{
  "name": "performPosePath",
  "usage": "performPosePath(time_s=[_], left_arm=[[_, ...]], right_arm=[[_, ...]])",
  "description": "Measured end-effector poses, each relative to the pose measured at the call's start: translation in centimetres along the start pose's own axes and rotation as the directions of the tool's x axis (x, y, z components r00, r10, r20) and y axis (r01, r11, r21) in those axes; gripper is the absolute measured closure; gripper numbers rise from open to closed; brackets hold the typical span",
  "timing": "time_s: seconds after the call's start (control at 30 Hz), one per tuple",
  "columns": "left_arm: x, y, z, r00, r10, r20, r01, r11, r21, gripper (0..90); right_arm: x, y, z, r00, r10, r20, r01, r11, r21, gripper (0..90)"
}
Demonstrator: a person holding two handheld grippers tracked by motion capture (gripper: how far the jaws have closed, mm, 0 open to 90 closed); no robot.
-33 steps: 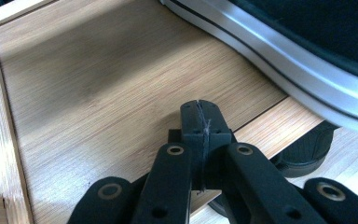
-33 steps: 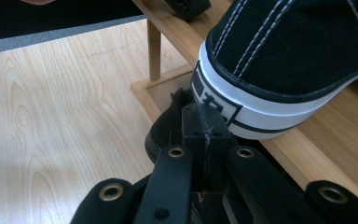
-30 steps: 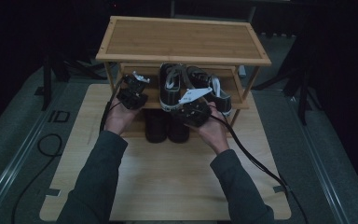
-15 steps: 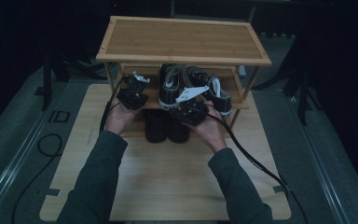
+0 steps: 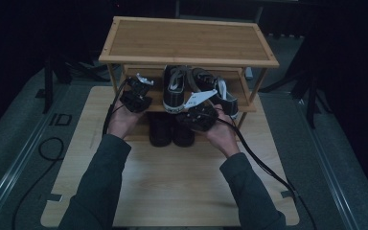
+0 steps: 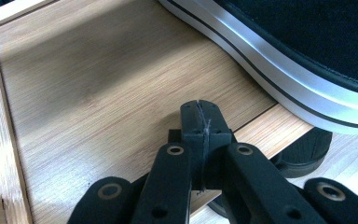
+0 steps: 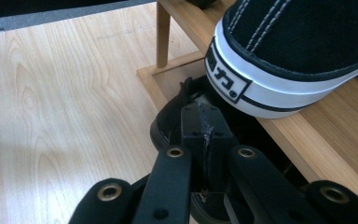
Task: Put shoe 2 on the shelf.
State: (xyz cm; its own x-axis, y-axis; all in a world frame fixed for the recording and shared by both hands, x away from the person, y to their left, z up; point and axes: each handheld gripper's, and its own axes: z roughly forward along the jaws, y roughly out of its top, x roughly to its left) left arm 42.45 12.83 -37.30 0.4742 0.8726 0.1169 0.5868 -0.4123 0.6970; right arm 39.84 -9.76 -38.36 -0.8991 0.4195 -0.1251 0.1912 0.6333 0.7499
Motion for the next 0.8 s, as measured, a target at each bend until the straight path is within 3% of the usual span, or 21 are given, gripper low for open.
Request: performPosePath(time_s=[0.63, 0.8], left_arm=[[0.5, -0.1, 0.0, 0.9996, -0.011, 0.028, 0.011, 0.9999, -0.007, 90.0], [0.4, -0.1, 0.0, 0.9996, -0.010, 0.027, 0.010, 0.9999, -0.008, 90.0]], right_arm=[[0.5, -0.1, -2.4, 0.9969, -0.078, 0.002, 0.078, 0.996, 0.050, 89.8], [0.2, -0.5, -3.8, 0.9970, -0.078, 0.002, 0.078, 0.996, 0.031, 89.9]])
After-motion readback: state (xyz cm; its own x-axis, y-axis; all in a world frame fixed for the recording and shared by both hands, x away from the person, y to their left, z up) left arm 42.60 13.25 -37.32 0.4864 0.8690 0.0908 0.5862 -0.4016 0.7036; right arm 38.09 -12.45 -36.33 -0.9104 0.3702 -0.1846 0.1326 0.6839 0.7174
